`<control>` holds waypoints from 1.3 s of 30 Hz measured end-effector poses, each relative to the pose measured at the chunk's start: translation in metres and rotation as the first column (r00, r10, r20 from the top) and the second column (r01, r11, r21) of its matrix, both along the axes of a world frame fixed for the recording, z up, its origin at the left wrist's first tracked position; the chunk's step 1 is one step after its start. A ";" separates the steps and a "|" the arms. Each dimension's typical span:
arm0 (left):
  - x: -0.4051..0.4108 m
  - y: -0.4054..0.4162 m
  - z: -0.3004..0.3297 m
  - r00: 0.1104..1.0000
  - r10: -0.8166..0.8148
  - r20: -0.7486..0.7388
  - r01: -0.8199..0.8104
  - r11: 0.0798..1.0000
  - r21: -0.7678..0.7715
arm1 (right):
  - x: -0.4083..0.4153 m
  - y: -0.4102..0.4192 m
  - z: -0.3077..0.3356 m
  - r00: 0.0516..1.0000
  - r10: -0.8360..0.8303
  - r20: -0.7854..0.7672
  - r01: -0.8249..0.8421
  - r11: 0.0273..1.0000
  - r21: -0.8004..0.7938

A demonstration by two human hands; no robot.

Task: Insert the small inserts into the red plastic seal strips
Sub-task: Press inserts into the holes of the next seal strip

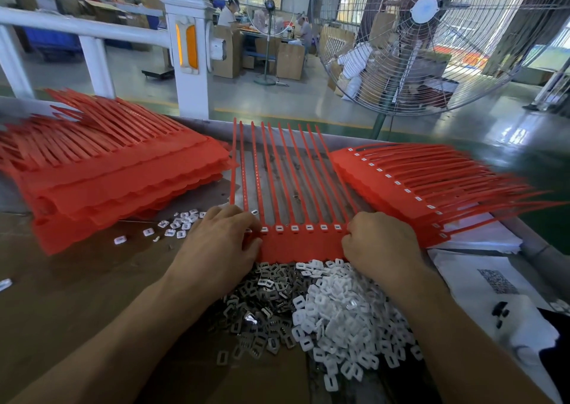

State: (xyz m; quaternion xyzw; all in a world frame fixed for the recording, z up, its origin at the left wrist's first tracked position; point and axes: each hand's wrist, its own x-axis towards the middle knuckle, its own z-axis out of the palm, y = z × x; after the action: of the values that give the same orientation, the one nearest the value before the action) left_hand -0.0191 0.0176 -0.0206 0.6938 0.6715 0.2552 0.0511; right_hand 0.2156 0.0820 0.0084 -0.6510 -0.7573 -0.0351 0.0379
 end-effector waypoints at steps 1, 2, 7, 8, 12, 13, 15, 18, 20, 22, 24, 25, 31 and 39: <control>0.000 0.000 0.000 1.000 0.000 0.002 0.000 1.000 0.001 | 0.002 0.002 -0.001 0.999 -0.004 -0.034 0.003 1.000 -0.007; 0.000 0.000 0.000 1.000 0.000 0.004 0.000 1.000 0.003 | 0.007 0.005 -0.002 0.996 -0.001 -0.089 -0.001 1.000 -0.021; 0.000 0.001 -0.001 1.000 0.003 -0.001 -0.003 1.000 0.004 | 0.035 0.010 -0.004 0.833 -0.061 -0.550 -0.041 0.984 -0.171; 0.000 0.001 -0.001 1.000 0.001 0.001 -0.001 1.000 0.004 | 0.038 0.011 -0.007 0.809 -0.066 -0.584 -0.038 0.986 -0.164; -0.001 0.002 -0.002 1.000 -0.005 0.004 0.005 1.000 0.009 | 0.038 0.015 -0.011 0.771 -0.054 -0.635 0.031 0.998 -0.047; -0.001 0.002 -0.002 1.000 -0.007 0.004 0.007 1.000 0.011 | 0.038 0.015 -0.009 0.767 -0.044 -0.640 0.037 0.999 -0.025; -0.001 0.002 -0.002 1.000 -0.009 0.005 0.009 1.000 0.018 | 0.039 0.014 -0.006 0.763 -0.026 -0.646 0.031 1.000 -0.004; -0.001 0.002 -0.003 1.000 -0.008 0.004 0.008 1.000 0.022 | 0.038 0.012 -0.004 0.755 -0.012 -0.655 0.019 1.000 0.004; -0.001 0.002 -0.003 1.000 -0.009 0.001 0.009 1.000 0.025 | 0.036 0.010 -0.004 0.758 -0.001 -0.653 0.005 1.000 0.004; -0.001 0.002 -0.002 1.000 -0.009 0.001 0.009 1.000 0.025 | 0.035 0.009 -0.003 0.760 0.025 -0.650 -0.045 0.999 -0.013; -0.001 0.002 -0.002 1.000 -0.008 0.004 0.008 1.000 0.028 | 0.035 0.006 -0.002 0.755 0.091 -0.650 -0.154 0.987 -0.040; -0.001 0.002 -0.002 1.000 -0.007 0.005 0.007 1.000 0.028 | 0.034 0.005 -0.001 0.749 0.132 -0.649 -0.224 0.973 -0.061; -0.001 0.001 -0.002 1.000 -0.008 0.003 0.008 1.000 0.022 | 0.024 -0.002 0.002 0.748 0.259 -0.611 -0.444 0.880 -0.171; -0.001 0.001 -0.001 1.000 -0.004 0.002 0.004 1.000 0.008 | 0.032 -0.002 0.005 0.805 0.169 -0.569 -0.381 0.882 -0.277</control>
State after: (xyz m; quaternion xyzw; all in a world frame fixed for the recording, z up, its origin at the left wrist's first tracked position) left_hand -0.0197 0.0187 -0.0215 0.6951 0.6690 0.2585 0.0494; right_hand 0.2477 0.0804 0.0130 -0.5107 -0.7971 0.2977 0.1234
